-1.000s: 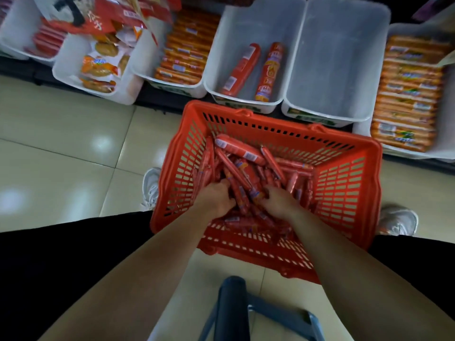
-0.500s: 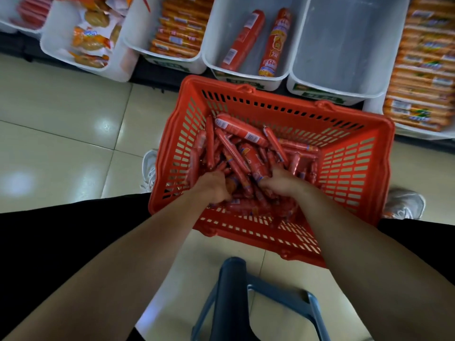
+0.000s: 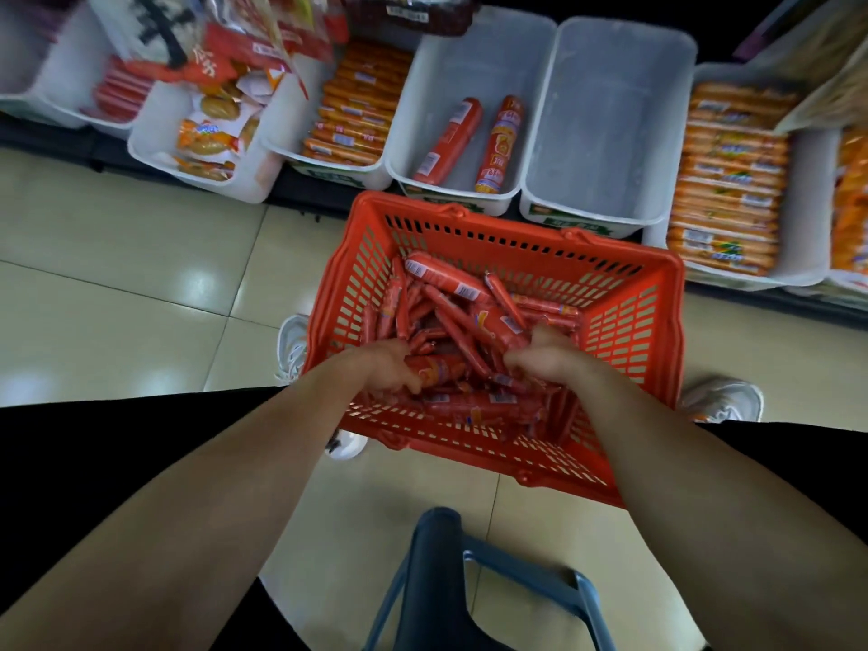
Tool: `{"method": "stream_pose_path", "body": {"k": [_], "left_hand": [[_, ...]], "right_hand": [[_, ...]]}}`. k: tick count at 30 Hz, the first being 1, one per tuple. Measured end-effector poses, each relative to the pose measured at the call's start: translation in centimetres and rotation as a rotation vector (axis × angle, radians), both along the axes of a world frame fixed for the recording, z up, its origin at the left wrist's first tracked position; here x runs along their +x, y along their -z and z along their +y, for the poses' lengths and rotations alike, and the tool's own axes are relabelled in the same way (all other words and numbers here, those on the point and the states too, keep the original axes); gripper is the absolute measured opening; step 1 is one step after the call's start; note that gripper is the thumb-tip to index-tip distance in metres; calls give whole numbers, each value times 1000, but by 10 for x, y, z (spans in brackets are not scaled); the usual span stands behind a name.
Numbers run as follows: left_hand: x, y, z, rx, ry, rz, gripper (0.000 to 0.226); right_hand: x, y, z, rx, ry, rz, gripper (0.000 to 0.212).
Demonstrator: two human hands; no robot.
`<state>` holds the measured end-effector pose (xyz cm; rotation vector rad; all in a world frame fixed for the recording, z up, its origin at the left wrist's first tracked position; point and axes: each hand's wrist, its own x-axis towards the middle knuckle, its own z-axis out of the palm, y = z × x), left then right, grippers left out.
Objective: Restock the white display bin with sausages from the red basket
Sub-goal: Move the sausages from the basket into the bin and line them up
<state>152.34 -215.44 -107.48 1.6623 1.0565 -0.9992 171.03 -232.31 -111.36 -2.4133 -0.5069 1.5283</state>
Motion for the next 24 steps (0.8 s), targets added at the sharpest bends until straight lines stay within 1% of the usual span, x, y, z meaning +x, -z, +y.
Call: {"method": "stream_pose_path", "body": {"k": [2, 3, 7, 10, 11, 12, 14, 15, 18, 24], "left_hand": [[4, -25, 3, -51, -66, -38, 38], [7, -37, 7, -36, -55, -68, 35], [20, -89, 20, 78, -4, -245, 22], [26, -114, 32, 171, -34, -383, 19], [28, -120, 36, 212, -55, -427, 20], [30, -124, 40, 257, -80, -471, 25], [36, -125, 47, 361, -110, -535, 36], [40, -124, 49, 408, -116, -561, 40], [53, -108, 59, 455, -188, -616, 39], [97, -68, 94, 485, -282, -685, 44]], "right_hand": [[0, -23, 5, 56, 28, -21, 54], [1, -32, 7, 92, 36, -36, 49], [9, -75, 12, 266, 68, -81, 44], [14, -105, 14, 346, 73, -108, 31], [14, -114, 15, 368, 84, -125, 31], [15, -121, 17, 381, 95, -146, 40], [19, -123, 23, 409, 126, -181, 71], [22, -121, 26, 420, 134, -196, 75], [31, -117, 38, 433, 185, -236, 58], [65, -94, 79, 497, 282, -293, 64]]}}
